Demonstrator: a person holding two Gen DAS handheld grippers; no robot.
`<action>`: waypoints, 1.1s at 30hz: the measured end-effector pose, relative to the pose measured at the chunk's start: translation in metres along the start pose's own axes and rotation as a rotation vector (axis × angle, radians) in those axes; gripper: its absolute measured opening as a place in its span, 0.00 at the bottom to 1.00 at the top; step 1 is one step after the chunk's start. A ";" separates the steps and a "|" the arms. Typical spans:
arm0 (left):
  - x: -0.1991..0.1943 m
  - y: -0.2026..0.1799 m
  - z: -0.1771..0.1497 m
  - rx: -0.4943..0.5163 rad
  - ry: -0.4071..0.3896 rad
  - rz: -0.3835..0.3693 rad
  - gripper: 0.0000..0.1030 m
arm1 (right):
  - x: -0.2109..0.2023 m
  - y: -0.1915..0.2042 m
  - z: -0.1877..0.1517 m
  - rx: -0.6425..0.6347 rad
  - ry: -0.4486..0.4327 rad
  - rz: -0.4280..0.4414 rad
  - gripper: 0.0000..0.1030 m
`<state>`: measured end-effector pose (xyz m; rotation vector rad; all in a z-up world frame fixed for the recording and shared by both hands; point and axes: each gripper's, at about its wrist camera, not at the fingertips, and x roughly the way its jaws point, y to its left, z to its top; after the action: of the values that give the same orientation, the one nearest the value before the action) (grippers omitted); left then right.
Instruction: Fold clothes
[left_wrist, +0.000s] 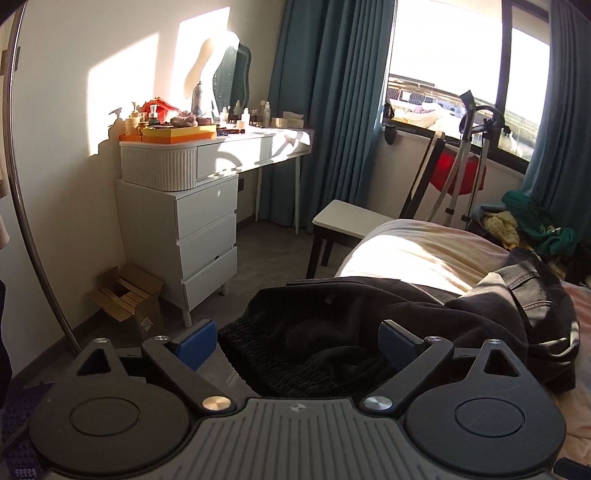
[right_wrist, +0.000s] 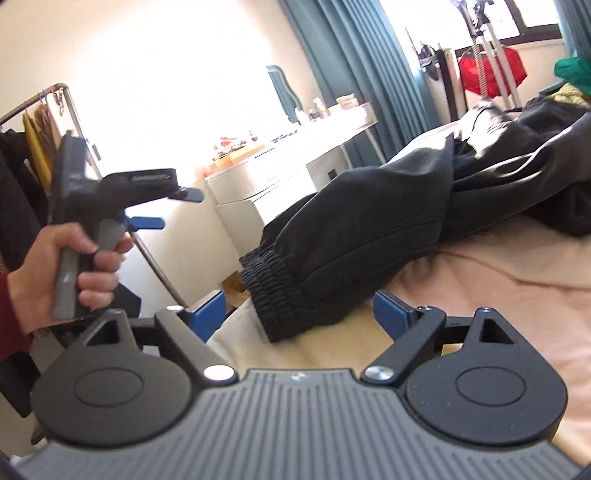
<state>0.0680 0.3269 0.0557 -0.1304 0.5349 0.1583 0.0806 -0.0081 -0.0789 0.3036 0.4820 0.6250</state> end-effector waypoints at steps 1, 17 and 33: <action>-0.015 -0.012 -0.005 0.015 -0.008 -0.020 0.95 | -0.015 -0.005 0.003 -0.012 -0.022 -0.031 0.86; -0.091 -0.171 -0.113 0.057 -0.099 -0.237 0.98 | -0.169 -0.088 0.053 -0.062 -0.271 -0.385 0.86; -0.064 -0.167 -0.109 0.065 -0.060 -0.163 0.99 | -0.179 -0.110 0.048 0.030 -0.278 -0.417 0.86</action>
<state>-0.0101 0.1375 0.0094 -0.1047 0.4672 -0.0137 0.0323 -0.2106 -0.0229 0.3015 0.2745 0.1651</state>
